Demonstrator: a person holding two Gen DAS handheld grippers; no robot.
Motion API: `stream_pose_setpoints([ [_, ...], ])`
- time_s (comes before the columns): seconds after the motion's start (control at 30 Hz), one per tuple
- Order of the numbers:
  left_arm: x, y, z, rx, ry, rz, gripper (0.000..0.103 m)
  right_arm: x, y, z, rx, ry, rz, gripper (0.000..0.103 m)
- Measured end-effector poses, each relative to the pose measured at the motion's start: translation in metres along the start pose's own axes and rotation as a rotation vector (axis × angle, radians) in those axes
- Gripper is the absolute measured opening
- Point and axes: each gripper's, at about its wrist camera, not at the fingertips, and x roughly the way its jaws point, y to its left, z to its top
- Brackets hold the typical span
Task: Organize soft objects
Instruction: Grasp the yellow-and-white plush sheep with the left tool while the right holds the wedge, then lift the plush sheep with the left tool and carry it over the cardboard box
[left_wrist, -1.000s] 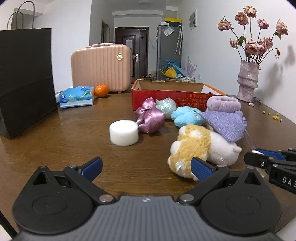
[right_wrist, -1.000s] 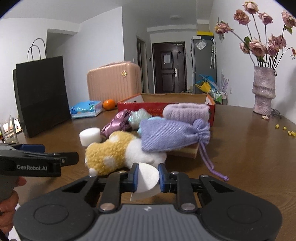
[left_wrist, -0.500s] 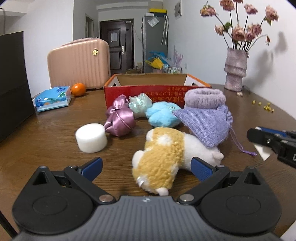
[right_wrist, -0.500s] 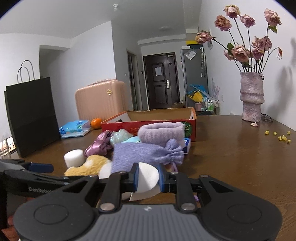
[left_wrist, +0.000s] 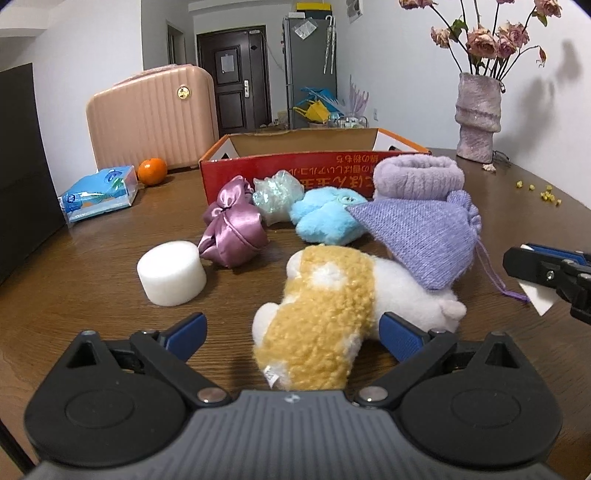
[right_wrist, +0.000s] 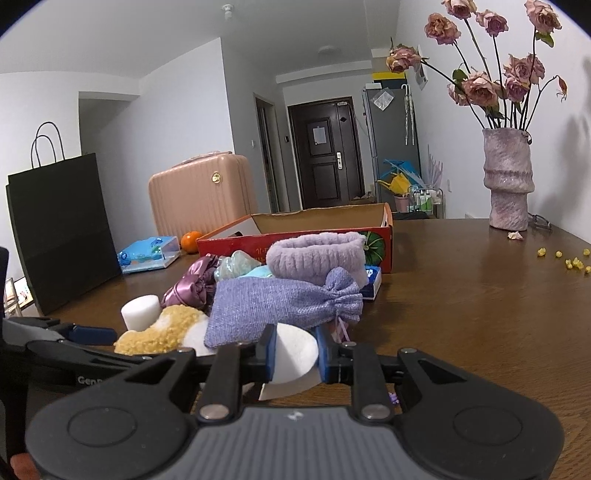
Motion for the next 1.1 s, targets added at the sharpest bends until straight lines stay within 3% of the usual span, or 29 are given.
stream_pose_setpoints([
  [0.23, 0.006, 0.003, 0.002, 0.004, 0.016, -0.038, 0.08, 0.002, 0.003, -0.001, -0.005, 0.01, -0.007, 0.022],
  [0.33, 0.007, 0.003, 0.003, 0.009, 0.015, -0.056, 0.065, 0.002, 0.005, -0.002, -0.007, 0.016, -0.008, 0.022],
  [0.47, 0.011, 0.002, 0.003, 0.019, 0.032, -0.075, 0.056, 0.003, 0.008, -0.002, -0.013, 0.024, -0.009, 0.022],
  [0.77, 0.004, 0.007, 0.0, 0.021, 0.008, -0.11, 0.048, 0.002, 0.017, -0.002, -0.027, 0.027, -0.013, 0.023],
  [1.1, -0.014, 0.02, 0.002, 0.005, -0.058, -0.112, 0.047, -0.004, 0.029, 0.003, -0.05, 0.015, -0.019, 0.023],
])
